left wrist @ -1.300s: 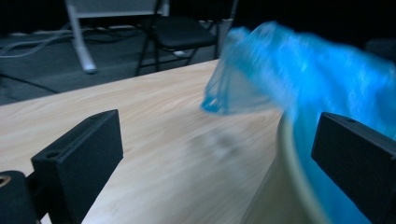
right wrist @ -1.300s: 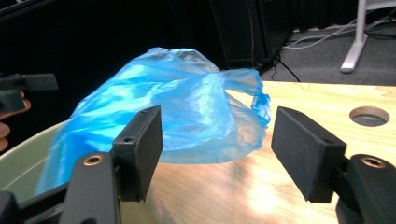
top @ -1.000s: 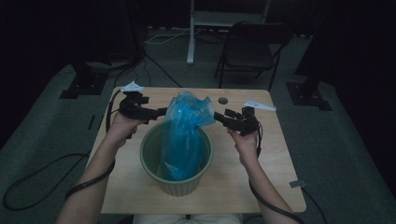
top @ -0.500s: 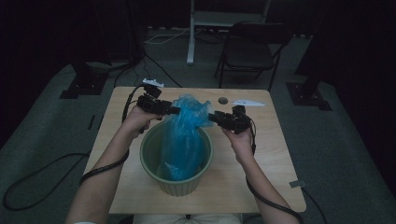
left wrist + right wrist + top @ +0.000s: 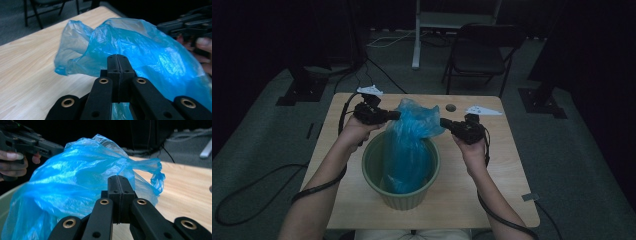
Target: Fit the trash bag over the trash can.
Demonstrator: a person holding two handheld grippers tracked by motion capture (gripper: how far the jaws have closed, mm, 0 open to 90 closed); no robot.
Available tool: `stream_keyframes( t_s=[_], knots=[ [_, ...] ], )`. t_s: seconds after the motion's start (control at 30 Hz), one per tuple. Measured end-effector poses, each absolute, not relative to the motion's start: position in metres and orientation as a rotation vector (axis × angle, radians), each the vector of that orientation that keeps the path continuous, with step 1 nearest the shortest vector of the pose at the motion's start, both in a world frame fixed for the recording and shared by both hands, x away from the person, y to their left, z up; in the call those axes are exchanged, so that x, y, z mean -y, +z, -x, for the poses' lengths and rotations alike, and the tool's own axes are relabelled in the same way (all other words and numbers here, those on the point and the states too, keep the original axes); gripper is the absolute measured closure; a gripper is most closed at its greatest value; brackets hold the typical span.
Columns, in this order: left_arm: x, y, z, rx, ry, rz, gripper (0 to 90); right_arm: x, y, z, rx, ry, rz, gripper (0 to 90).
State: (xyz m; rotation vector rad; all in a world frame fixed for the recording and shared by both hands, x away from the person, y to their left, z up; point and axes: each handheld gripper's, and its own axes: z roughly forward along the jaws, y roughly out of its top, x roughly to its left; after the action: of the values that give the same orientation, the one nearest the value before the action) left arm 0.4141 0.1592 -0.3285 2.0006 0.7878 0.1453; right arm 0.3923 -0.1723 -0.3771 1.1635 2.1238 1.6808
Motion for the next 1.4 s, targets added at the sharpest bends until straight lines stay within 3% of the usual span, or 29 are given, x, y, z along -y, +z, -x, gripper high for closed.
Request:
stream_keyframes(
  t_s=[0.47,0.9,1.1,1.4],
  knots=[
    [-0.190,-0.319,-0.348,-0.706,0.249,-1.953,90.0,0.202,-0.350,-0.349,-2.043,1.858,-1.047,90.0],
    [-0.206,-0.326,-0.330,-0.678,0.248,-1.921,90.0,0.218,-0.354,-0.322,-2.088,1.893,-0.986,90.0],
    [-0.207,-0.328,-0.314,-0.624,0.171,-1.897,90.0,0.229,-0.363,-0.317,-2.088,1.977,-1.030,90.0],
    [-0.220,-0.345,-0.284,-0.631,0.178,-1.969,90.0,0.224,-0.398,-0.291,-2.256,2.011,-1.063,90.0]
  ],
)
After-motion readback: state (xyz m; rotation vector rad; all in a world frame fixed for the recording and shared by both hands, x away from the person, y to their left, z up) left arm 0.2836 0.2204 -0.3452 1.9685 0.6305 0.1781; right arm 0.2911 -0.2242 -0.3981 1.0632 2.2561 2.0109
